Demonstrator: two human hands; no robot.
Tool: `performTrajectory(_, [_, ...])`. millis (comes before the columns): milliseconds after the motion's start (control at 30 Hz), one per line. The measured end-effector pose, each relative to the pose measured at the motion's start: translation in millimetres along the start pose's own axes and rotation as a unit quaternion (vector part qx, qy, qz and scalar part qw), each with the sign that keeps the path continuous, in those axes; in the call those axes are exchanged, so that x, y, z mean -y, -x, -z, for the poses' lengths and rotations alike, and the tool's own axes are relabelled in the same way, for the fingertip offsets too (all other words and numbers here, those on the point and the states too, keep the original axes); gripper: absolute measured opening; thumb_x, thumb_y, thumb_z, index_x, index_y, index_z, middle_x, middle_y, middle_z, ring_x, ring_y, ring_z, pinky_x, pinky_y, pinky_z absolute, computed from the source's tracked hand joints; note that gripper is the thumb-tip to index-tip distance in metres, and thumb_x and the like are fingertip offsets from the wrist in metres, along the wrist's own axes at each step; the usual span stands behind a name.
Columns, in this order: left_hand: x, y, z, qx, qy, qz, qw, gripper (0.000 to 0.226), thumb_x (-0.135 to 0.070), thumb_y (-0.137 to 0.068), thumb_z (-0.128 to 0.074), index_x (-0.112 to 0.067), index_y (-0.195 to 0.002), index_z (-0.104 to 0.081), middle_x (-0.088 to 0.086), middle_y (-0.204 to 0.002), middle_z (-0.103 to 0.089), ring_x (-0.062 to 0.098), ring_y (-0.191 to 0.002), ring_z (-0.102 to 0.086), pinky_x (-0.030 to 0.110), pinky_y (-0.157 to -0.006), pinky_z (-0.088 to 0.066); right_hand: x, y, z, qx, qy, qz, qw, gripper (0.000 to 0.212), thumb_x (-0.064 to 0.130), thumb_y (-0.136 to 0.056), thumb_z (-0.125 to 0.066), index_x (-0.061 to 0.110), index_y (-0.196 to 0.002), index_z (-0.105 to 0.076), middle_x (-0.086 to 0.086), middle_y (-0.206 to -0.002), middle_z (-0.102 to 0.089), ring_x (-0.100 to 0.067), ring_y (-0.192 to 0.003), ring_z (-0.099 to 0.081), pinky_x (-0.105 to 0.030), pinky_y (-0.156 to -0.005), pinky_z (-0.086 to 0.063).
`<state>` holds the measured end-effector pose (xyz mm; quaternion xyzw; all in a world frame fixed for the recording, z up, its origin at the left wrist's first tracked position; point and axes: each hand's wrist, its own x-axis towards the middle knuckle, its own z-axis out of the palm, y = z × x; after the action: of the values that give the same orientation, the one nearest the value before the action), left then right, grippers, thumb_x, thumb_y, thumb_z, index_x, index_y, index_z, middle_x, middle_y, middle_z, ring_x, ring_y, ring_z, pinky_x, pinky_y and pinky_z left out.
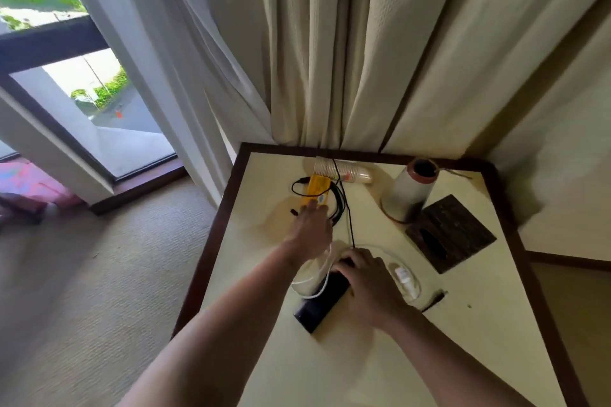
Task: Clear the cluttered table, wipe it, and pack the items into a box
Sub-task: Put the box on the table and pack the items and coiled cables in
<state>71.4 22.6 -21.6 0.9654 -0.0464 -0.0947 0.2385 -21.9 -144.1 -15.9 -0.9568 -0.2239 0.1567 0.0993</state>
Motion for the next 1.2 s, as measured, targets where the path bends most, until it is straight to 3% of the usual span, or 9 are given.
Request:
performTrajectory(167, [13,-42,-12,-0.026,-0.073,0.057,0.995,0.050,-0.029,-0.100,-0.053,-0.007,-0.143,-0.041,0.022,-0.147,-0.040,0.040,-0.127,-0.047,0.051,-0.099,-0.050,-17,-12,-8,0.031,0.082,0.060,0.994,0.064,0.021,-0.080,-0.062,0.039,-0.139,-0.046,0.001,-0.147,-0.043,-0.030,-0.139,-0.038,-0.052,-0.108,-0.033])
performTrajectory(400, [5,-63,-14,-0.010,-0.166,0.085,0.983,0.065,-0.031,-0.096,-0.056,-0.008,-0.152,-0.032,0.026,-0.147,-0.047,0.043,-0.133,-0.047,0.057,-0.108,-0.039,-22,-26,-11,-0.013,0.175,0.120,0.977,0.063,0.018,-0.069,-0.080,0.028,-0.125,-0.054,0.002,-0.122,-0.063,-0.025,-0.121,-0.058,-0.059,-0.107,-0.039])
performTrajectory(533, [-8,-58,0,-0.003,-0.177,0.099,0.979,0.057,-0.037,-0.096,-0.051,-0.010,-0.145,-0.045,0.023,-0.144,-0.052,0.042,-0.133,-0.047,0.053,-0.107,-0.037,-27,-17,-1,0.003,0.190,0.164,0.968,0.055,0.041,-0.083,-0.072,0.023,-0.130,-0.050,-0.003,-0.127,-0.059,-0.025,-0.127,-0.050,-0.063,-0.117,-0.025])
performTrajectory(667, [-23,-39,31,-0.003,-0.114,0.102,0.988,0.038,-0.032,-0.103,-0.044,-0.008,-0.129,-0.060,0.017,-0.133,-0.062,0.038,-0.124,-0.058,0.045,-0.100,-0.046,-19,9,29,-0.003,0.192,0.175,0.966,0.046,0.057,-0.096,-0.049,0.021,-0.123,-0.055,-0.004,-0.121,-0.060,-0.025,-0.113,-0.056,-0.054,-0.113,-0.033])
performTrajectory(833, [-27,9,65,0.001,0.134,0.188,0.973,0.043,-0.037,-0.101,-0.047,-0.001,-0.116,-0.065,0.016,-0.112,-0.068,0.038,-0.105,-0.066,0.036,-0.080,-0.049,-12,54,55,0.069,-0.063,0.028,0.995,0.044,0.063,-0.101,-0.036,0.027,-0.116,-0.057,0.004,-0.109,-0.054,-0.020,-0.100,-0.058,-0.046,-0.096,-0.045])
performTrajectory(933, [-36,68,70,-0.052,0.219,0.176,0.958,0.038,-0.035,-0.102,-0.041,-0.004,-0.115,-0.059,0.020,-0.109,-0.067,0.039,-0.097,-0.064,0.041,-0.080,-0.053,-13,96,59,0.044,-0.239,-0.051,0.969,0.032,0.053,-0.103,-0.046,0.027,-0.108,-0.063,0.000,-0.107,-0.060,-0.013,-0.114,-0.054,-0.037,-0.089,-0.046])
performTrajectory(1033, [-50,148,57,-0.115,0.341,0.171,0.917,0.029,-0.044,-0.098,-0.040,-0.021,-0.102,-0.057,0.015,-0.102,-0.070,0.031,-0.085,-0.068,0.053,-0.075,-0.060,-7,154,70,-0.025,-0.360,-0.079,0.929,0.028,0.047,-0.102,-0.054,0.025,-0.102,-0.071,-0.001,-0.092,-0.070,0.003,-0.070,-0.055,-0.030,-0.067,-0.042])
performTrajectory(1100, [-57,202,40,-0.128,0.401,0.159,0.893,0.024,-0.045,-0.104,-0.042,-0.025,-0.102,-0.056,0.015,-0.101,-0.071,0.024,-0.075,-0.067,0.046,-0.064,-0.055,-4,195,74,-0.029,-0.436,-0.073,0.896,0.027,0.044,-0.101,-0.057,0.022,-0.102,-0.072,0.000,-0.079,-0.069,-0.005,-0.060,-0.053,-0.033,-0.062,-0.043])
performTrajectory(1200, [-71,278,8,-0.141,0.395,0.145,0.896,0.022,-0.043,-0.108,-0.046,-0.025,-0.107,-0.057,0.011,-0.097,-0.071,0.030,-0.082,-0.068,0.049,-0.068,-0.057,2,257,73,0.023,-0.486,-0.058,0.872,0.029,0.047,-0.100,-0.058,0.023,-0.106,-0.073,-0.003,-0.089,-0.070,-0.018,-0.070,-0.063,-0.035,-0.066,-0.049])
